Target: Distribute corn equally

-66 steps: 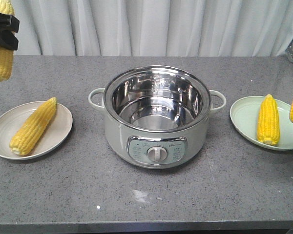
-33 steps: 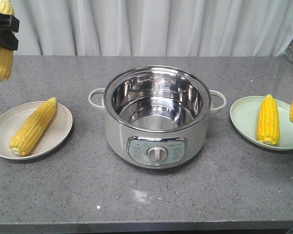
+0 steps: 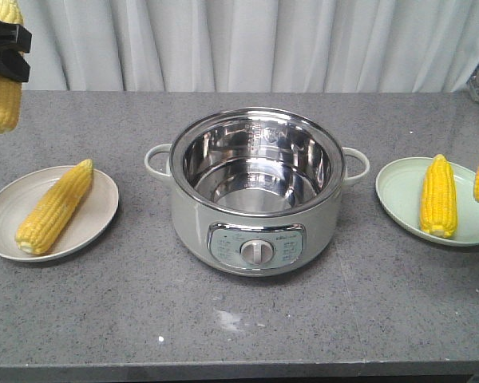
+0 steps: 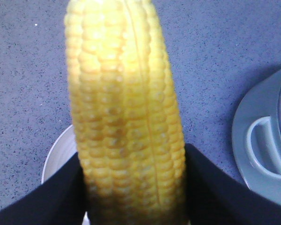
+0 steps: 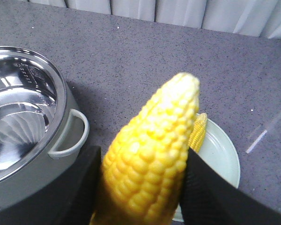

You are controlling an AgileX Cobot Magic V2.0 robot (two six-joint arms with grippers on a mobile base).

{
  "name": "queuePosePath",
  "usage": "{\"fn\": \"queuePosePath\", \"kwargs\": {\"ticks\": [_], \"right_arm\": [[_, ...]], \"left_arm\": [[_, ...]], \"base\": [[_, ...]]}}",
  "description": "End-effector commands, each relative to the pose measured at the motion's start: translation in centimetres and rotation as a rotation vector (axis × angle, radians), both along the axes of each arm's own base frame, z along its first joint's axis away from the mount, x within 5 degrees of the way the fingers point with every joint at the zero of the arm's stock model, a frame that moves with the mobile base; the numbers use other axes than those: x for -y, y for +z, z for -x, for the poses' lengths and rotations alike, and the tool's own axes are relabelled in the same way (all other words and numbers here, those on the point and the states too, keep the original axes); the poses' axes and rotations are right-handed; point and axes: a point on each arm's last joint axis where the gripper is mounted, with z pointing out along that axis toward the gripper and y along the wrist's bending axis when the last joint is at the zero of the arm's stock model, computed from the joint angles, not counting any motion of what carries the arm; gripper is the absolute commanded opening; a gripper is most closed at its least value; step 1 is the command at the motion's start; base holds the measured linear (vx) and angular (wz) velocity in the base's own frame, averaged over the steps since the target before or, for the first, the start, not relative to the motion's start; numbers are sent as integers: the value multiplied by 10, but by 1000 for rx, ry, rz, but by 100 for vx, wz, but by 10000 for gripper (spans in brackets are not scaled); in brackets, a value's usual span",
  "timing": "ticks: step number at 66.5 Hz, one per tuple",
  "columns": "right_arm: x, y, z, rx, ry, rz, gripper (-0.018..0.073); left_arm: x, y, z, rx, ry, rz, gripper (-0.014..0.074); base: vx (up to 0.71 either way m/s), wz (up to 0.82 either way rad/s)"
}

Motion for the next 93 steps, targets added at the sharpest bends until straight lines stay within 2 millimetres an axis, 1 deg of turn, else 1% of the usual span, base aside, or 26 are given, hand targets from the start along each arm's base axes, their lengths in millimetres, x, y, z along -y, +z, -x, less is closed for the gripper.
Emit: {"fn": "queuePosePath", "kwargs": {"ticks": [1,54,93], "right_arm": [[0,17,6,107,-12,2,133],[0,17,6,107,-12,2,133],[0,17,6,107,-12,2,133]], "left_arm": [[1,25,10,129,5,24,38],[1,25,10,129,5,24,38],[1,25,10,129,5,24,38]], "base": [[0,0],[-1,-4],[-3,-28]]}}
